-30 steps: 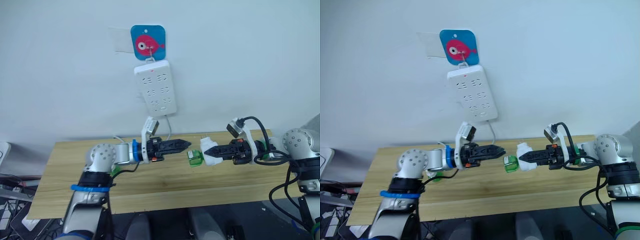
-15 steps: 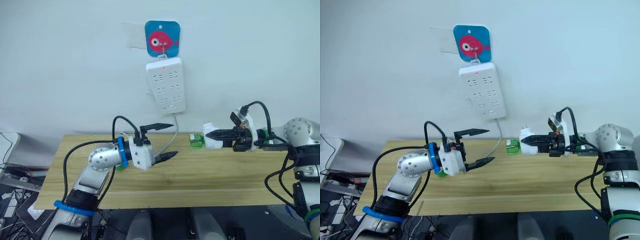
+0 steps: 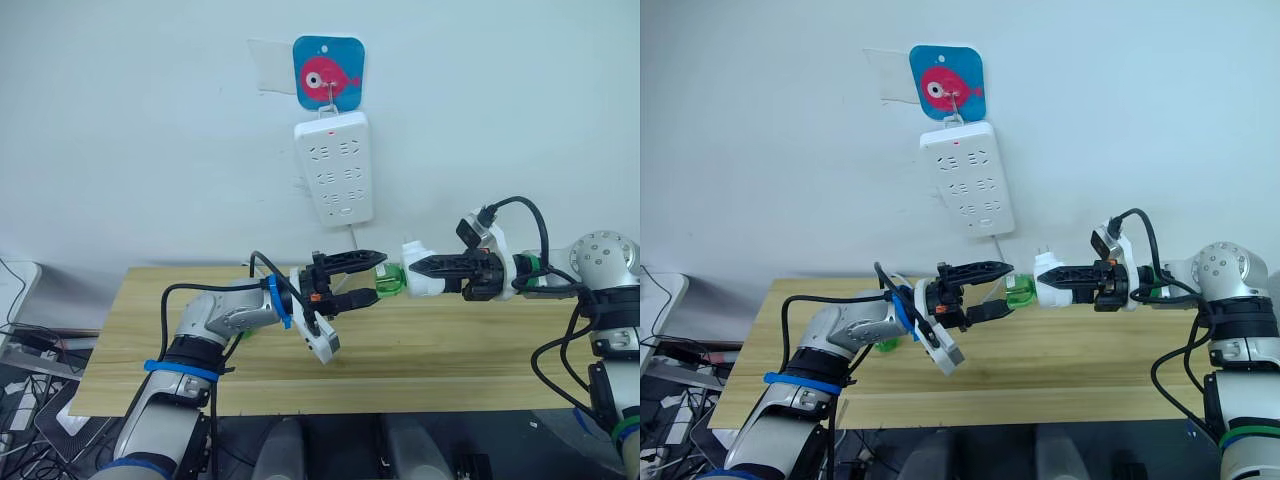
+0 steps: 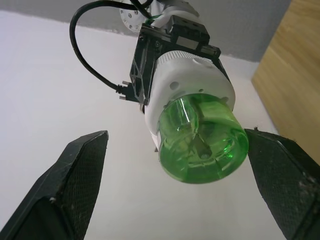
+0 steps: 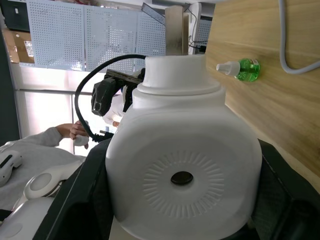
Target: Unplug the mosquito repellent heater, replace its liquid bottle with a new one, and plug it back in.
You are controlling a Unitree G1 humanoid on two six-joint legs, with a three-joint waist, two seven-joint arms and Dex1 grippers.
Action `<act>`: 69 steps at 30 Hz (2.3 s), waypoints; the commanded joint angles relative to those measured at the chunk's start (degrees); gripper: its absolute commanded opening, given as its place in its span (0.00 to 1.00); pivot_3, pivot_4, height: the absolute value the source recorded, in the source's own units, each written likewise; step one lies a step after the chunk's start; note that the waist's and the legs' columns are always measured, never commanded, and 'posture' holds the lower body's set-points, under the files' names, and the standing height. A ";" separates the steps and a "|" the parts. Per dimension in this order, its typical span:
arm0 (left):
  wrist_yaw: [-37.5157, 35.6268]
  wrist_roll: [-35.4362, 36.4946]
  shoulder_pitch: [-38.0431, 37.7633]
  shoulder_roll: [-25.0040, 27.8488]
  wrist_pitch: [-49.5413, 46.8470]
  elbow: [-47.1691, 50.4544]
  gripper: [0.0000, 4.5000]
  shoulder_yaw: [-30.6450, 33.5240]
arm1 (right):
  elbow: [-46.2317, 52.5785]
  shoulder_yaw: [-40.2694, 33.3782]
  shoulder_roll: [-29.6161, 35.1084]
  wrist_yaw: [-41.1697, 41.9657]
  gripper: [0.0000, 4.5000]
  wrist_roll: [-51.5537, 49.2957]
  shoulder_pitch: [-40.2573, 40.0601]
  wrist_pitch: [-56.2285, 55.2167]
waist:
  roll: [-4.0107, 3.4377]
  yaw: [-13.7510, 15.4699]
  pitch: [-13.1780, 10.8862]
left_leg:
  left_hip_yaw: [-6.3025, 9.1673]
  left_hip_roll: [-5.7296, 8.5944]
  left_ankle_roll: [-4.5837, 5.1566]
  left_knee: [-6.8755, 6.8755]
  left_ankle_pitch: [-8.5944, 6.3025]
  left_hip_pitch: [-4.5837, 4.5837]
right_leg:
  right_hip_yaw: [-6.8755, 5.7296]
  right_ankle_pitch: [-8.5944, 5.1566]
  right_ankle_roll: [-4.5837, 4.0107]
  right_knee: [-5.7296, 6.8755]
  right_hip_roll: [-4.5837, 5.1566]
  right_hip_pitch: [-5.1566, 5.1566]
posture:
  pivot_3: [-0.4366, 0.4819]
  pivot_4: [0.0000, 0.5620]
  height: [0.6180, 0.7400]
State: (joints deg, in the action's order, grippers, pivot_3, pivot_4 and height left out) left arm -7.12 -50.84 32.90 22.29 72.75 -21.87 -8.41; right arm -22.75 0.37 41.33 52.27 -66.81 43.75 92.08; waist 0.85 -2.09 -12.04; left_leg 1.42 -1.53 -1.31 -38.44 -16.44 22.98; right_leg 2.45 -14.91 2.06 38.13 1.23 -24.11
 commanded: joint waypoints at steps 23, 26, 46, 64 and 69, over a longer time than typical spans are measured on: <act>15.71 -2.20 4.63 5.38 -1.76 0.14 0.50 -10.74 | 1.80 -0.62 0.63 -5.62 0.66 -8.32 -0.69 0.42 | 0.00 0.10 0.00 | 0.01 -0.01 0.00 -0.06 0.00 0.03 | -0.02 0.00 0.00 0.03 -0.01 0.00 | 0.37 0.38 1.00; 13.37 2.00 5.00 5.51 -1.06 -0.92 0.50 -12.46 | 2.27 -0.50 0.98 -5.46 0.66 -8.41 -0.94 0.42 | 0.00 0.09 0.00 | 0.00 -0.01 0.00 -0.08 0.00 0.02 | -0.01 0.00 0.01 0.06 -0.02 0.00 | 0.37 0.38 1.00; -34.75 133.36 3.22 6.75 -113.90 22.61 0.50 -8.80 | 9.28 1.27 6.04 2.47 0.66 -2.01 -4.14 0.42 | 0.01 -2.30 -0.24 | 0.35 0.00 0.03 -0.56 0.02 -0.14 | 0.01 -0.05 0.03 0.76 -0.66 0.01 | 0.35 0.38 1.00; -6.63 162.22 -2.53 -2.29 -142.26 8.62 0.66 2.79 | 8.96 0.64 3.69 1.47 0.66 -1.84 -5.54 0.42 | 0.00 -2.73 -0.25 | 0.70 -0.02 0.00 -0.57 0.03 -0.18 | 0.00 -0.12 -0.14 0.84 -0.76 0.01 | 0.34 0.39 1.00; -3.16 163.80 -3.58 -3.68 -142.25 8.78 0.98 4.70 | 8.03 1.00 3.58 1.31 0.66 -2.65 -4.75 0.42 | 0.00 -2.68 -0.26 | 0.67 -0.02 0.00 -0.57 0.03 -0.17 | 0.01 -0.12 -0.14 0.82 -0.76 0.00 | 0.35 0.40 1.00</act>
State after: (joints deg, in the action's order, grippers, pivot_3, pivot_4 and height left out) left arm -11.08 110.58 29.80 19.44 -69.29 -15.78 -4.95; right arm -14.38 1.64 44.36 53.43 -68.61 38.71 92.08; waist 0.85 -4.77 -12.30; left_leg 2.08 -1.54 -1.32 -39.01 -16.41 22.81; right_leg 2.46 -15.03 1.92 38.93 0.47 -24.11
